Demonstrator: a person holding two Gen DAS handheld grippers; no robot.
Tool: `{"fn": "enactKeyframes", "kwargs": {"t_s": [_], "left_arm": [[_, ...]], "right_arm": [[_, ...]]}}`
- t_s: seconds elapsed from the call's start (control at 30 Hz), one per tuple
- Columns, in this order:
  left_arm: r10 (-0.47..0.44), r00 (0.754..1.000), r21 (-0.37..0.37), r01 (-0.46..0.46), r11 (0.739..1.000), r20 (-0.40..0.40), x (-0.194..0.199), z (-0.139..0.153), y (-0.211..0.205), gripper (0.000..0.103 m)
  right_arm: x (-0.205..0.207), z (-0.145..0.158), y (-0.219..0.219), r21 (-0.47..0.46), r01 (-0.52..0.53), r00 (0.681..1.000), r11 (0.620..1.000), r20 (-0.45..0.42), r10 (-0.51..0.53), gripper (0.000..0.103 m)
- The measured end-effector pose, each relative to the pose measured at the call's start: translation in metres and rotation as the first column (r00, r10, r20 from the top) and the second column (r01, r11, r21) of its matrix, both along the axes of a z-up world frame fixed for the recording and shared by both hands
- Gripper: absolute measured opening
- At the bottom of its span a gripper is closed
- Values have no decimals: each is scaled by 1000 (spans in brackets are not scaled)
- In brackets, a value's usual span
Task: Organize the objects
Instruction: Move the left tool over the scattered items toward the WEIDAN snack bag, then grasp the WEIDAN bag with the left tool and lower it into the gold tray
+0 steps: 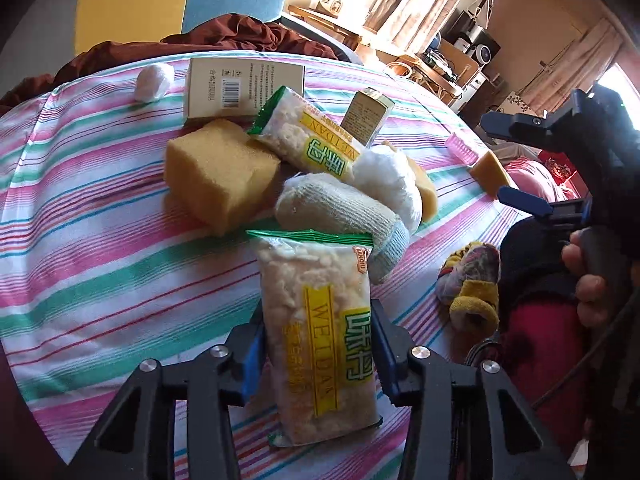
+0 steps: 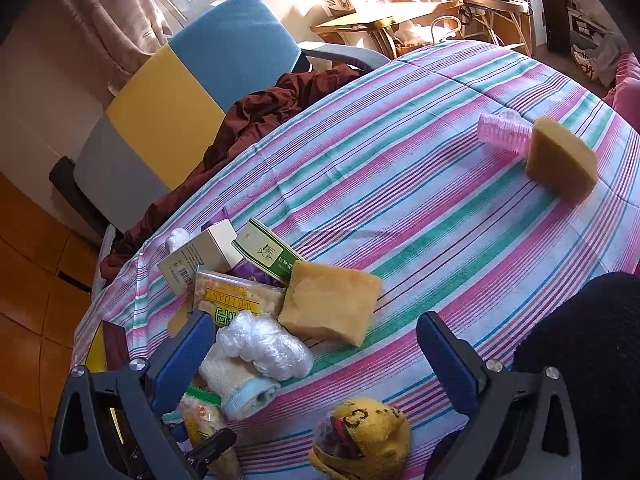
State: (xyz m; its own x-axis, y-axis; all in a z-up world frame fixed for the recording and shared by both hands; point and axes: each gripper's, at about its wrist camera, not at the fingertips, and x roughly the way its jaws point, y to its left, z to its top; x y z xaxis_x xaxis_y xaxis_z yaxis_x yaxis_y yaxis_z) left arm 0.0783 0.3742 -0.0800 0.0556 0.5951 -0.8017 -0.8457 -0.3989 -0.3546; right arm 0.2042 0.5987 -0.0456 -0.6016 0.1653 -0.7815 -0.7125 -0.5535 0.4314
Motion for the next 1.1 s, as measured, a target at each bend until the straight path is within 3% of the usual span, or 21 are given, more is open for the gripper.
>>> {"fn": "enactKeyframes", "kwargs": {"t_s": [0.13, 0.23, 0.37, 0.47, 0.7, 0.9, 1.1], "left_arm": [[24, 1000, 1, -24, 1000, -9, -3, 2, -25, 46], [43, 997, -14, -44, 999, -64, -4, 0, -36, 45], [61, 992, -13, -62, 998, -110, -7, -2, -31, 44], [59, 985, -20, -63, 998, -162, -4, -5, -24, 45], [77, 992, -6, -78, 997, -104, -12, -7, -25, 45], [86, 993, 7, -86, 996, -81, -13, -8, -24, 45], [96, 993, 21, -95, 995, -69, -14, -8, -23, 45]], "right_arm": [[-4, -2, -1, 6, -5, 999, 1000, 33, 5, 103], [-4, -2, -1, 11, 4, 999, 1000, 53, -4, 103], [-6, -3, -2, 20, 9, 996, 1000, 87, -10, 103], [-20, -2, -7, 49, -43, 990, 998, 136, 36, 103], [-76, 5, -11, 144, -136, 975, 980, 192, 107, 97], [-115, -10, 6, 202, -163, 967, 966, 227, 116, 92], [-126, -26, 9, 197, -201, 952, 960, 271, 143, 71]]}}
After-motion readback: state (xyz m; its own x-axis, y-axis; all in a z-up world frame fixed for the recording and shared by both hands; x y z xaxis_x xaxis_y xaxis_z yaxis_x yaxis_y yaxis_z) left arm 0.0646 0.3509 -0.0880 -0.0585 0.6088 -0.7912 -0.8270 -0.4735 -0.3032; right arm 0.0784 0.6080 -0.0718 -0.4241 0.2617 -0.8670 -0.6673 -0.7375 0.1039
